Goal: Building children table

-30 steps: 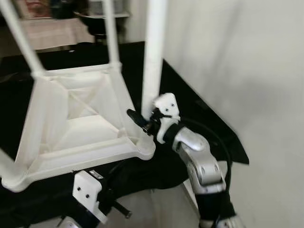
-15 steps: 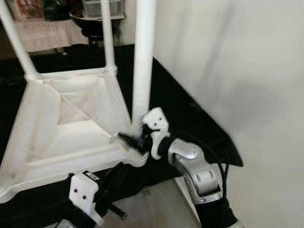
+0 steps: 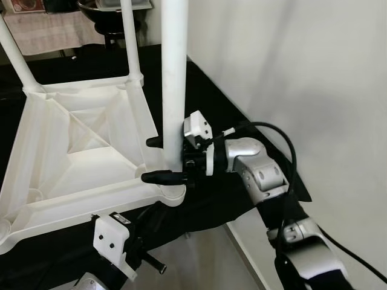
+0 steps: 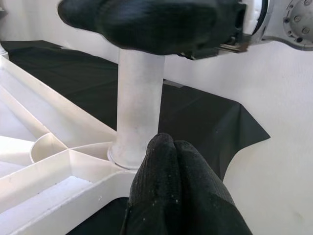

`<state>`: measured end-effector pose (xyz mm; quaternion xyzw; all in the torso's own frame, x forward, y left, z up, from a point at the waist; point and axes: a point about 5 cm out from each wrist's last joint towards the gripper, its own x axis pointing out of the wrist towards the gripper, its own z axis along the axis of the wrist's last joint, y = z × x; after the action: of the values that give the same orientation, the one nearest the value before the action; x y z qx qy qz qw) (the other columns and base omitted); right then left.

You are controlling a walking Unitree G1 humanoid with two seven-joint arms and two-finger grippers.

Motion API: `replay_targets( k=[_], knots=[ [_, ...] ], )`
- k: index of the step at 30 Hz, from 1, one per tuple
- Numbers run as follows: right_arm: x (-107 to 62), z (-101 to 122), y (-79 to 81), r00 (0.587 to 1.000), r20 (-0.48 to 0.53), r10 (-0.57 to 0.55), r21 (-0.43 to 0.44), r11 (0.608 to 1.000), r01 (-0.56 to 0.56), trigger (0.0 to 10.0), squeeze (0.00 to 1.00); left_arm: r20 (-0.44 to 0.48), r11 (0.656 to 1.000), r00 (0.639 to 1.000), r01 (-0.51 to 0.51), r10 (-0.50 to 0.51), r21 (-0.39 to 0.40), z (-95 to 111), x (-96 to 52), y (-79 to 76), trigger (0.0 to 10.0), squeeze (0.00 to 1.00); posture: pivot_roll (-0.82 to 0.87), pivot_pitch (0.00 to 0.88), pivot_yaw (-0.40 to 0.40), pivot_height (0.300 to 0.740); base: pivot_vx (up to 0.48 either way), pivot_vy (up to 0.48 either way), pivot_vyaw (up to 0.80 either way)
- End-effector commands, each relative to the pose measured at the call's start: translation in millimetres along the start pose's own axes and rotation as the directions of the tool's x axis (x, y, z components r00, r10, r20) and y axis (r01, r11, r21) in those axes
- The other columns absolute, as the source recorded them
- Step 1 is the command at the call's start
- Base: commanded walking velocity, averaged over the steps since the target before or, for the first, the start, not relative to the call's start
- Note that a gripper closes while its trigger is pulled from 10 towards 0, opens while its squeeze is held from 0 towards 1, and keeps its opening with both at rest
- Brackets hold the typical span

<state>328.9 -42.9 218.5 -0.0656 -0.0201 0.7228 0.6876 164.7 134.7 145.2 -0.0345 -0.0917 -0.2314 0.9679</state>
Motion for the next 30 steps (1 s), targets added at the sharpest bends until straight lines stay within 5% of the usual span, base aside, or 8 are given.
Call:
replay_targets(
  k=[1,16,23,24,25,27,29,30],
  knots=[
    [5.6,2.3,-0.5,0.998,0.005,0.062,0.0,0.998,-0.062,1.3,0.0,0.007,1.0,1.0,0.0,0.0,-0.007,1.3,-0.7,-3.7,10.0,0.0,-0.08,0.129,-0.098,0.74,0.0,0.0,0.0],
    [-5.8,-0.5,-10.0,0.995,0.024,0.094,-0.006,0.996,-0.094,0.0,0.0,0.004,1.0,1.0,-0.002,0.002,-0.01,1.3,-2.7,-4.9,10.0,0.0,-0.09,0.127,-0.09,0.74,0.0,0.0,0.0],
    [-23.4,-6.9,-5.3,0.996,0.026,-0.091,-0.015,0.996,0.091,0.0,0.0,0.004,1.0,1.0,-0.004,0.004,-0.009,0.8,-3.2,-3.9,10.0,0.0,-0.09,0.126,-0.103,0.74,0.0,0.0,0.0],
    [-23.1,-17.8,-6.2,0.937,-0.001,-0.348,0.002,0.937,0.348,0.0,0.0,0.003,1.0,1.0,-0.005,0.005,-0.008,0.8,-3.6,-3.0,10.0,0.0,-0.1,0.127,-0.108,0.74,0.0,0.0,0.0],
    [-29.9,-33.9,-0.6,0.749,-0.095,-0.656,-0.075,0.754,0.652,0.0,0.0,0.004,1.0,1.0,-0.006,0.006,-0.006,1.5,-3.9,-1.2,10.0,0.0,-0.11,0.135,-0.092,0.74,0.0,0.0,0.0],
    [-29.9,-33.9,-0.6,0.749,-0.095,-0.656,-0.075,0.754,0.652,0.0,0.0,0.004,1.0,1.0,-0.006,0.006,-0.006,1.5,-3.9,-1.2,10.0,0.0,-0.11,0.135,-0.092,0.74,0.0,0.0,0.0],
    [-22.2,-42.3,27.0,0.595,-0.098,-0.798,-0.133,0.603,0.787,0.0,0.0,0.004,1.0,1.0,-0.007,0.007,-0.004,1.7,-3.6,1.2,10.0,0.0,-0.12,0.133,-0.078,0.74,0.0,0.0,0.0],
    [-16.1,-42.1,31.7,0.602,-0.092,-0.793,-0.127,0.609,0.783,0.0,0.0,0.001,1.0,1.0,-0.004,0.004,-0.004,1.1,-3.3,2.3,10.0,0.0,-0.12,0.125,-0.072,0.74,0.0,0.0,0.0]
  ],
)
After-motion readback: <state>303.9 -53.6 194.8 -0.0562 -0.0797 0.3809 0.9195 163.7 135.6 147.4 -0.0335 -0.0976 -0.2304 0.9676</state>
